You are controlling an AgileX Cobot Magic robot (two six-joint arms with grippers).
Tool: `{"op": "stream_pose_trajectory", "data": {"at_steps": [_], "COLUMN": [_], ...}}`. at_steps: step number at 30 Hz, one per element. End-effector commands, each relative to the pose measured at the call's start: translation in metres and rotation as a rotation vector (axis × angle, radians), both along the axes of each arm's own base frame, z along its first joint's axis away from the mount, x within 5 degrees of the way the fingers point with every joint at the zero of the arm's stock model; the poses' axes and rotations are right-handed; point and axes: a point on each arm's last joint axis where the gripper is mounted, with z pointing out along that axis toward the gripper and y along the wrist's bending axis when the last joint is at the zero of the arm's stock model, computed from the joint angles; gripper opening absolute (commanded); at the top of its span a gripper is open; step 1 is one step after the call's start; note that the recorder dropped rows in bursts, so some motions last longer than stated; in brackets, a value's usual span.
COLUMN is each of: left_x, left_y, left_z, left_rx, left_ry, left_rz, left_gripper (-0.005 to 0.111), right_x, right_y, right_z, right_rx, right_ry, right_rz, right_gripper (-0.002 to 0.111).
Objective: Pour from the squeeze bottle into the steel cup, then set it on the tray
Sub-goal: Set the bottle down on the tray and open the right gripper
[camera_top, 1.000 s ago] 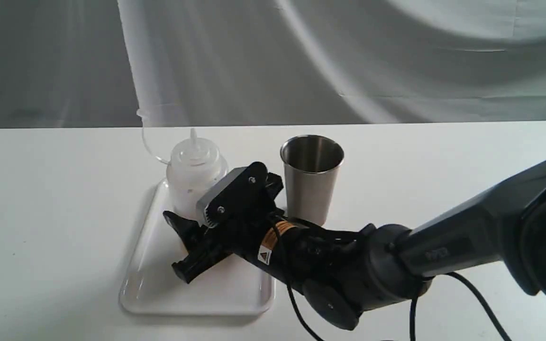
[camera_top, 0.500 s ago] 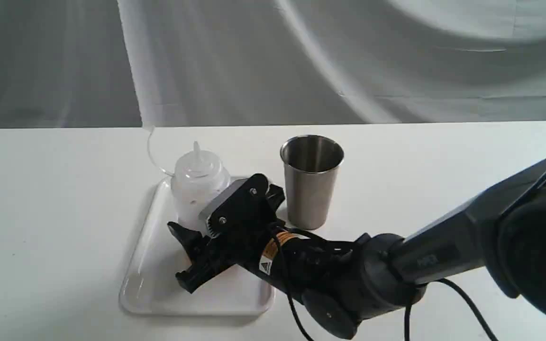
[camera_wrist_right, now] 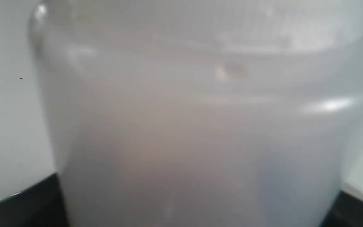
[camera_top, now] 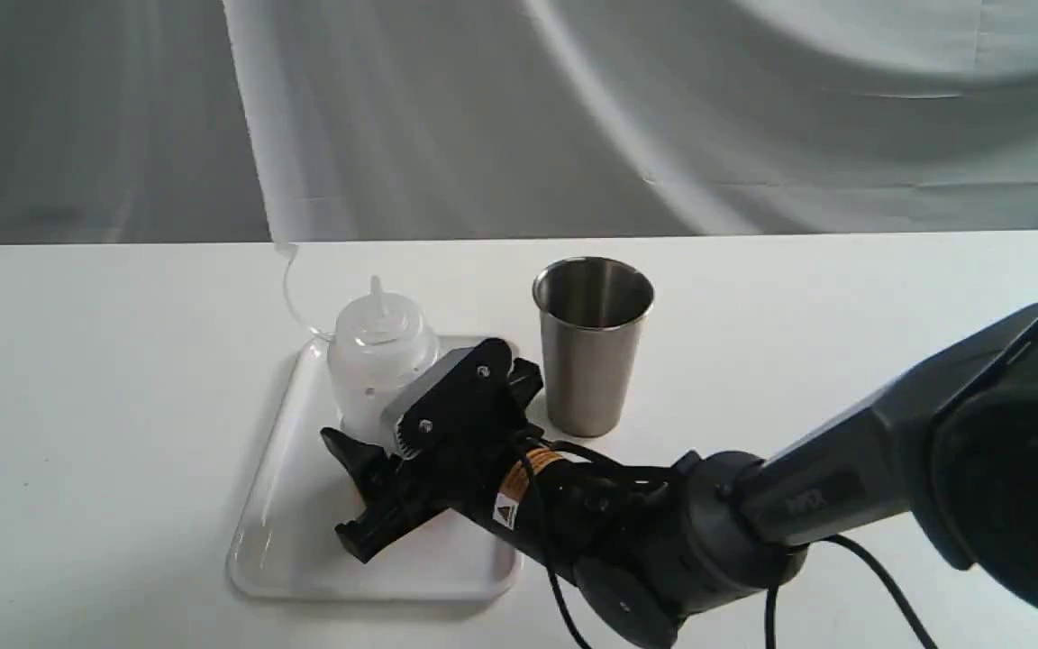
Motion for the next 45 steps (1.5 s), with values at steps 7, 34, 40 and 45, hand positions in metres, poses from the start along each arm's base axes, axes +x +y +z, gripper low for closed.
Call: {"op": "stream_pose_trajectory", "data": {"at_steps": [7, 34, 40, 45], "left_x": [-0.0001, -0.0001, -0.0001, -0.0001], "left_y": [-0.0004, -0.0004, -0.0004, -0.0004], "left_z": [-0.0005, -0.0005, -0.0005, -0.0005], "left_rx": [-0.003, -0.003, -0.003, -0.003], "left_ry": [-0.008, -0.008, -0.008, -0.008], "left_rz": [-0.006, -0.006, -0.006, -0.006], "left_gripper": [0.008, 0.008, 0.008, 0.008], "right_x": [0.0014, 0.0014, 0.0032, 0.0031], "right_y": [0.0011, 0.0016, -0.0008, -0.0011], "right_z": [0.0056, 0.0077, 0.0072, 0.0051], "right_rx": [0.028, 0.082, 0.161, 0.149], "right_ry": [-0.028, -0.015, 0.053, 0.072], "right_rz": [-0.003, -0.006, -0.055, -0.059], "right_gripper": [0.005, 0.095, 0.095, 0.098]}}
